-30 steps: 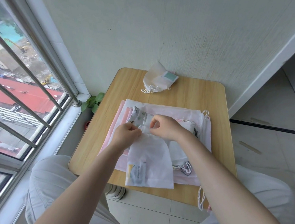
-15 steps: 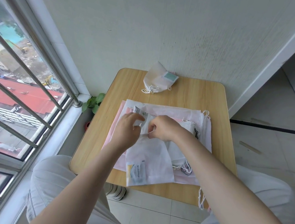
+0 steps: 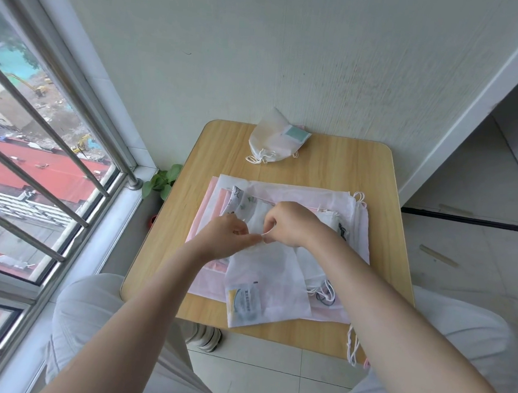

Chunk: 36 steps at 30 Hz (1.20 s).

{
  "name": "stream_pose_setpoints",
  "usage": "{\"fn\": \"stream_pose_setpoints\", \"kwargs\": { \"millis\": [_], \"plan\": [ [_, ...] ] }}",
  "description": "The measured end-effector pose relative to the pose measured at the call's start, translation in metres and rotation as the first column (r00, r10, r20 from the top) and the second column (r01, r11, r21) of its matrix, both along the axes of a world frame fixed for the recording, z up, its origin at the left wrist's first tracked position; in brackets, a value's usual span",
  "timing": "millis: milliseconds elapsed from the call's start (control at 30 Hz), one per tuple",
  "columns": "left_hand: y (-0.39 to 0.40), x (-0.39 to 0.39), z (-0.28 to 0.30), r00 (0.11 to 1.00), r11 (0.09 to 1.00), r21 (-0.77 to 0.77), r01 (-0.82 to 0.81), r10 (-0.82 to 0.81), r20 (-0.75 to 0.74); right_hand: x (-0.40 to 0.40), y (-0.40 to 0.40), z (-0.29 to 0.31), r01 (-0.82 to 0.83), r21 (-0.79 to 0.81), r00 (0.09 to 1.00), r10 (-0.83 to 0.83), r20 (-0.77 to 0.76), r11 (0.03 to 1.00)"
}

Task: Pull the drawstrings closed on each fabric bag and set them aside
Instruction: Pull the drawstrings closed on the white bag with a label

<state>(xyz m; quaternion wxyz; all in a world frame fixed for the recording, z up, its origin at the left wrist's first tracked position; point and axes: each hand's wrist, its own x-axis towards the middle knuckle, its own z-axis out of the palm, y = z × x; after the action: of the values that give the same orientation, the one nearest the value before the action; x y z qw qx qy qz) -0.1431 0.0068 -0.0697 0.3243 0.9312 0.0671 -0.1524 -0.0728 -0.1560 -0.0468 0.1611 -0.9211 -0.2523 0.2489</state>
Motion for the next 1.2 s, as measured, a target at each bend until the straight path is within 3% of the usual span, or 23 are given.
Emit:
{"fn": "stream_pose_setpoints", "kwargs": {
  "millis": [67,200,367,533,633,867,1033,1200],
  "plan": [
    [0.002,0.001,0.001,0.997,0.998,-0.047,0.030,-0.033,-0.065,0.000,-0.001,0.001,-0.003,-0.013,1.000,0.003,0.006,1.000],
    [0.000,0.001,0.005,0.992,0.964,-0.256,-0.079,0.051,-0.115,-0.001,-0.001,0.002,-0.021,-0.045,0.999,0.022,0.023,0.999],
    [-0.005,0.003,0.012,0.987,0.950,-0.285,-0.128,0.094,-0.128,-0.002,-0.002,0.003,-0.034,-0.066,0.999,0.036,0.037,0.997],
    [0.002,0.006,0.008,0.977,0.976,-0.084,-0.199,0.190,-0.099,0.000,-0.004,0.000,-0.023,-0.032,0.999,0.024,0.038,0.999],
    [0.006,0.005,0.004,0.959,0.958,-0.103,-0.269,0.256,-0.125,0.000,-0.004,-0.001,0.016,0.058,0.999,-0.014,-0.041,0.998],
    [-0.002,0.007,0.000,0.986,0.985,0.046,-0.169,0.168,0.020,-0.006,0.002,-0.005,0.057,0.161,0.993,-0.040,-0.107,0.985],
    [-0.009,0.006,-0.001,0.974,0.973,0.027,-0.228,0.228,0.016,-0.008,0.004,-0.006,0.067,0.143,0.996,-0.057,-0.074,0.987],
    [-0.010,0.000,-0.007,0.938,0.932,-0.112,-0.345,0.347,-0.002,-0.009,0.007,-0.012,0.181,0.127,0.983,-0.184,0.017,0.975]
  ]
}}
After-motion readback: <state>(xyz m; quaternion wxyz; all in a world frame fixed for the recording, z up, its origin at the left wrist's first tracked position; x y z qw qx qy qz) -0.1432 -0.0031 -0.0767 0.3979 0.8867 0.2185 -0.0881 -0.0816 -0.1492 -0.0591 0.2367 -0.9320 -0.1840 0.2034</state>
